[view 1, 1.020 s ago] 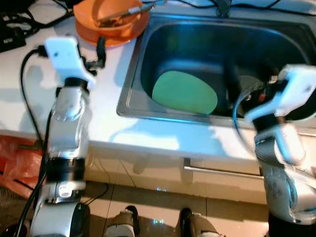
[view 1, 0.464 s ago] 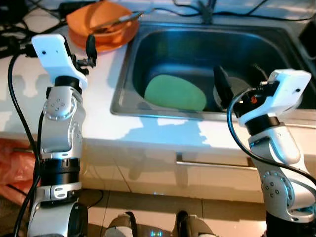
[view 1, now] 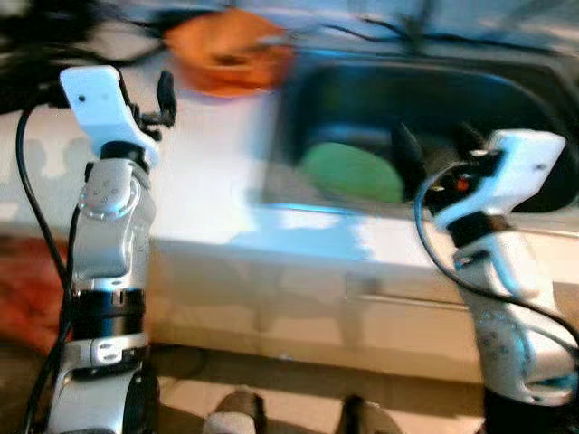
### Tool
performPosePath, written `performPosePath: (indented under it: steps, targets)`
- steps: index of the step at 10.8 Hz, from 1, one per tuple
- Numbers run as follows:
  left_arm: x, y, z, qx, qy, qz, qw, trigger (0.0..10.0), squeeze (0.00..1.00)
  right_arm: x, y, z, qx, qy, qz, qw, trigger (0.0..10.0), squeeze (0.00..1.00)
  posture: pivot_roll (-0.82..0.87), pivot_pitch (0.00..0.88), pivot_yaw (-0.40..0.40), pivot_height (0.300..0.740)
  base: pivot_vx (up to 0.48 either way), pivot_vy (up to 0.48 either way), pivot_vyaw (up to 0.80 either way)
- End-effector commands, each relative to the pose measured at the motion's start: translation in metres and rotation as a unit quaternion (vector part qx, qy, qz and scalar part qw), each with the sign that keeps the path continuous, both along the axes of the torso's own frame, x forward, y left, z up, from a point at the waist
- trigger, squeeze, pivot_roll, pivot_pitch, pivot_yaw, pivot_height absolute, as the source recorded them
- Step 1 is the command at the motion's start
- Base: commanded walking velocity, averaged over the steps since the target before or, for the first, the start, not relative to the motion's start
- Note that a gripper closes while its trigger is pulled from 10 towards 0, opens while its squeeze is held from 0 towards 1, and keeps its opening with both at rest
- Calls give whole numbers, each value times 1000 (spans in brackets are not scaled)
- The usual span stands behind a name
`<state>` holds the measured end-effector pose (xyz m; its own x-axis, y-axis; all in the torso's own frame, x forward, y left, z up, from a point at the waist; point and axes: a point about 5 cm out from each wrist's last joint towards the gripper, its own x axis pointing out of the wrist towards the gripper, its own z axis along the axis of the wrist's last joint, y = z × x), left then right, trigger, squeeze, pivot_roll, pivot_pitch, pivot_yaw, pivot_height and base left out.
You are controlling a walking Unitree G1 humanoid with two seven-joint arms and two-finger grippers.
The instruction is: Kitchen organization
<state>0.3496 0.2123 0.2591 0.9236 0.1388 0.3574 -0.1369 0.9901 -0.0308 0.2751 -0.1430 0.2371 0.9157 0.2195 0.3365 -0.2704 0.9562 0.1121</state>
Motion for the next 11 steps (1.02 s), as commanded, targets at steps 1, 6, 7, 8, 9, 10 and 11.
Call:
performPosePath:
  steps: [1,6,7,8,9,10,11]
  targets:
    - [1,-3,1,-5,3,-3,1000,10000,0,-1,-6,1,-3,-3,-12,1000,10000,0,62,153,26,740,0,480,0]
    - [-1,-13,-2,10,10,-40,999,10000,0,3,-6,-2,-2,-1,-23,1000,10000,0,73,150,31,740,0,96,0]
    - [1,-14,-1,5,5,-44,999,10000,0,4,-9,-5,-3,3,-34,999,10000,0,73,149,31,740,0,0,0]
    - [1,-14,0,3,4,-47,999,10000,0,5,-9,-5,-5,4,-36,999,10000,0,72,148,33,740,0,0,0]
    - [1,-16,0,8,4,-51,999,10000,0,5,-10,-5,-6,4,-39,999,10000,0,72,148,33,740,0,0,0]
    - [2,-21,2,8,4,-70,998,10000,0,6,-10,-4,-9,0,-47,999,10000,0,72,147,34,740,277,0,0]
    - [1,-29,7,15,-4,-90,996,10000,0,7,-15,-1,-15,-11,-70,997,10000,0,74,145,36,740,480,0,0]
